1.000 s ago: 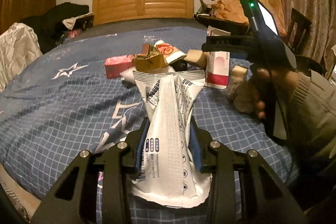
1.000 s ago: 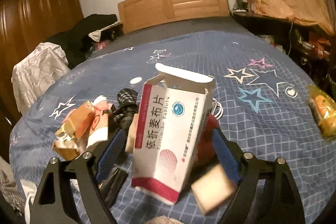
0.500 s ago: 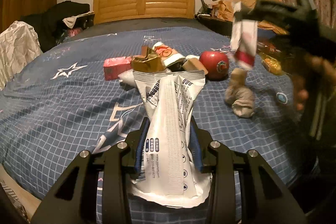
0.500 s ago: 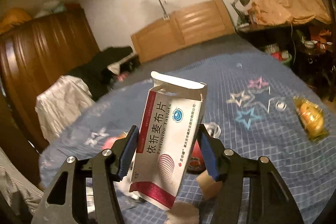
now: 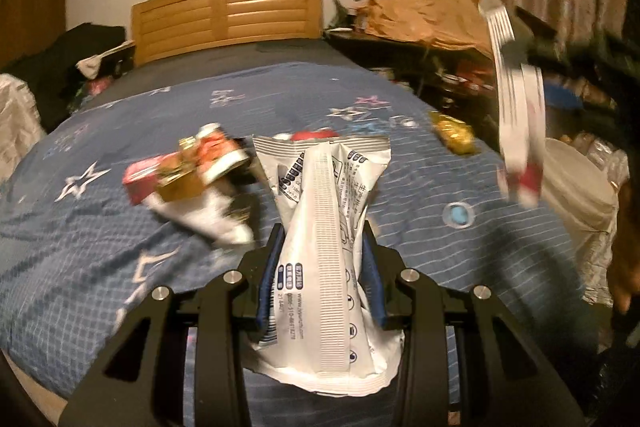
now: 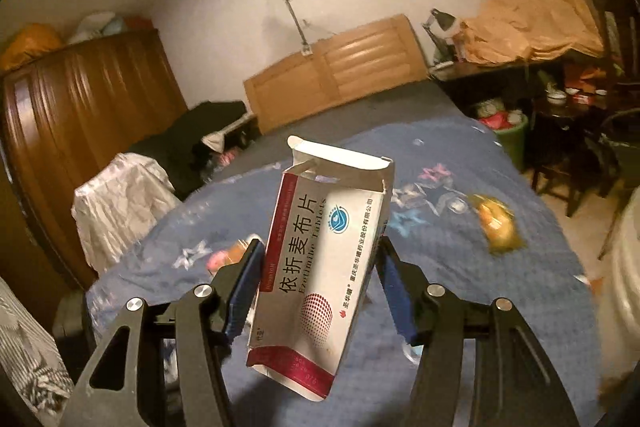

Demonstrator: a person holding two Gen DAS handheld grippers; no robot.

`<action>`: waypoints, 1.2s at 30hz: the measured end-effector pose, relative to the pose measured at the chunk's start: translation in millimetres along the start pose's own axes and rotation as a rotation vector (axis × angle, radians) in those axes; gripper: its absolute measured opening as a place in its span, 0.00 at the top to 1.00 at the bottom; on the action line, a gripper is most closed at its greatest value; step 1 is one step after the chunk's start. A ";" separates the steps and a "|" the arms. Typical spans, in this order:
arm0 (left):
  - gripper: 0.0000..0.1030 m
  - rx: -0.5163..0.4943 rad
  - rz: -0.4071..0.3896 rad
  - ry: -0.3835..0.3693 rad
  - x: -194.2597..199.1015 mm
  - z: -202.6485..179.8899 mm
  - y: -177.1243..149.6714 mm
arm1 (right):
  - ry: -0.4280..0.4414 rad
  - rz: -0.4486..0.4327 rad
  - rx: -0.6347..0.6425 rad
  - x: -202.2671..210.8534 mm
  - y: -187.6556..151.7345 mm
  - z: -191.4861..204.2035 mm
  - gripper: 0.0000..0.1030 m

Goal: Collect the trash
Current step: 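Carry the wrapper and medicine box over to the white bucket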

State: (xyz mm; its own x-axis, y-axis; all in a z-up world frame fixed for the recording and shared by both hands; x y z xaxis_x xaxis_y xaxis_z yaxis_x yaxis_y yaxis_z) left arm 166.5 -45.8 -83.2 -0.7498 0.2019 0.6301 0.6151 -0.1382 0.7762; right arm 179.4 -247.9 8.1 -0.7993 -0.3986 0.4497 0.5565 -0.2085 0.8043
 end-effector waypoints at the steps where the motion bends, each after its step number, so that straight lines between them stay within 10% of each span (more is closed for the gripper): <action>1: 0.66 -0.009 0.003 -0.012 -2.5 -9.1 3.5 | -0.018 0.014 -0.001 8.2 -5.3 -6.2 0.43; 16: 0.66 -0.190 0.127 -0.065 -47.4 -126.0 8.9 | -0.196 0.065 -0.108 84.2 -72.2 -118.2 0.42; 36: 0.66 -0.472 0.101 -0.312 -91.0 -337.9 110.1 | -0.566 -0.099 -0.186 264.2 6.0 -336.6 0.40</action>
State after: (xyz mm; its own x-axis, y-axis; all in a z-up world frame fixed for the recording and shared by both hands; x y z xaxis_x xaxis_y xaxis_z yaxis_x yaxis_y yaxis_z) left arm 220.0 -407.1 -48.1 -0.5411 0.4322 0.7214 0.4506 -0.5753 0.6826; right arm 47.8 -655.2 1.0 -0.8177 0.1570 0.5538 0.4626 -0.3933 0.7945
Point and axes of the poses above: each gripper's, at about its wrist camera, not at the fingertips, and x roughly against the way its jaws point, z to its left, y to its top, the point moved 4 cm from there along -x, roughly the way its jaws point, and after that the axes turned 2 degrees about z, right-handed, at the moved point
